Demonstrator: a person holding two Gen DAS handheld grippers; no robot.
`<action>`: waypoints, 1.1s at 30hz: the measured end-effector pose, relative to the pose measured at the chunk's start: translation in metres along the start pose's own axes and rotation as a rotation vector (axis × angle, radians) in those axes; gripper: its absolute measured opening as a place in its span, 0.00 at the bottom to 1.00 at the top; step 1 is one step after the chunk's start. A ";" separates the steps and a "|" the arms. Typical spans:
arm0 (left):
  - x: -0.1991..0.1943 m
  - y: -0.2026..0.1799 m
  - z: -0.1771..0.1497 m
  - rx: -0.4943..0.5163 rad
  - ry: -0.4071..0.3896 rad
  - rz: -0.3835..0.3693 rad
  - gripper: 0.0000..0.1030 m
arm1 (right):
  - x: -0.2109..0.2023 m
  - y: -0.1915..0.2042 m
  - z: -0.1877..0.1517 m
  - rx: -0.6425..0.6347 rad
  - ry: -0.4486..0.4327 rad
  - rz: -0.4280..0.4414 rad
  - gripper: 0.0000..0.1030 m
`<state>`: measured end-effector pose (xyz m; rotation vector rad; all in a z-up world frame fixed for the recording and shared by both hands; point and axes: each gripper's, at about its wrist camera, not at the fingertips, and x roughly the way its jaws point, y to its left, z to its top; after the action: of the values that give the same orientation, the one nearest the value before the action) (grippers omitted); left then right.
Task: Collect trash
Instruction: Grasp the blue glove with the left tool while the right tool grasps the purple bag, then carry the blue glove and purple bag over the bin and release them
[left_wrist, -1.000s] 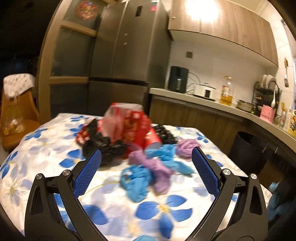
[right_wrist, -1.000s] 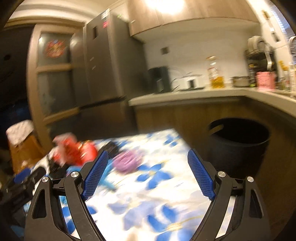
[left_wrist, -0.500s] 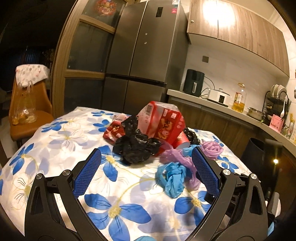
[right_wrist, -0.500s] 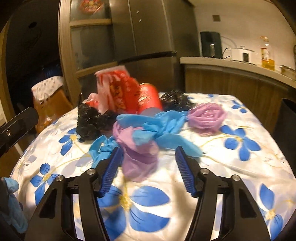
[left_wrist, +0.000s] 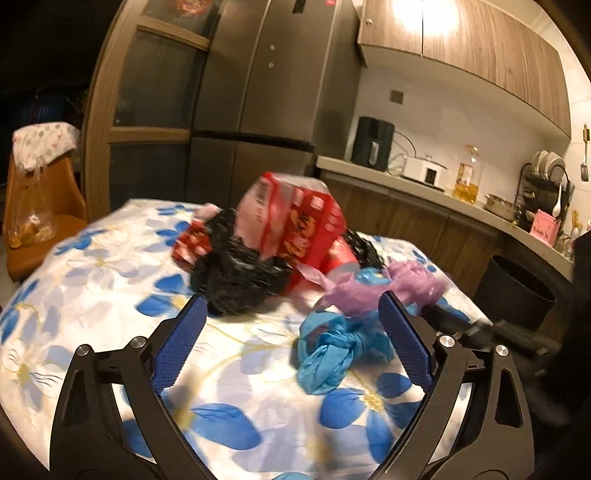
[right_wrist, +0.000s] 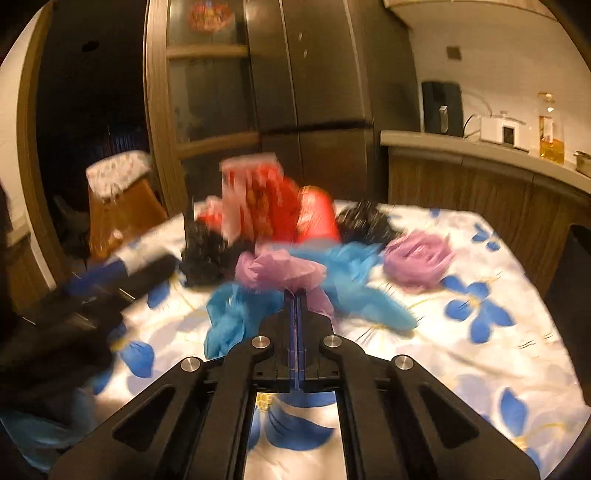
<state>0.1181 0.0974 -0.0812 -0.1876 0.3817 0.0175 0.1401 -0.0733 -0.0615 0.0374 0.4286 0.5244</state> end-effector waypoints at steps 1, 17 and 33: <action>0.003 -0.002 0.000 -0.005 0.009 -0.011 0.88 | -0.007 -0.003 0.003 0.010 -0.021 0.001 0.02; 0.070 -0.029 -0.025 0.049 0.300 -0.056 0.55 | -0.077 -0.056 0.028 0.100 -0.205 -0.115 0.02; 0.004 -0.010 -0.002 0.000 0.189 -0.053 0.08 | -0.097 -0.062 0.029 0.102 -0.230 -0.156 0.02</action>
<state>0.1210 0.0873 -0.0830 -0.2004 0.5653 -0.0528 0.1058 -0.1731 -0.0062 0.1592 0.2308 0.3399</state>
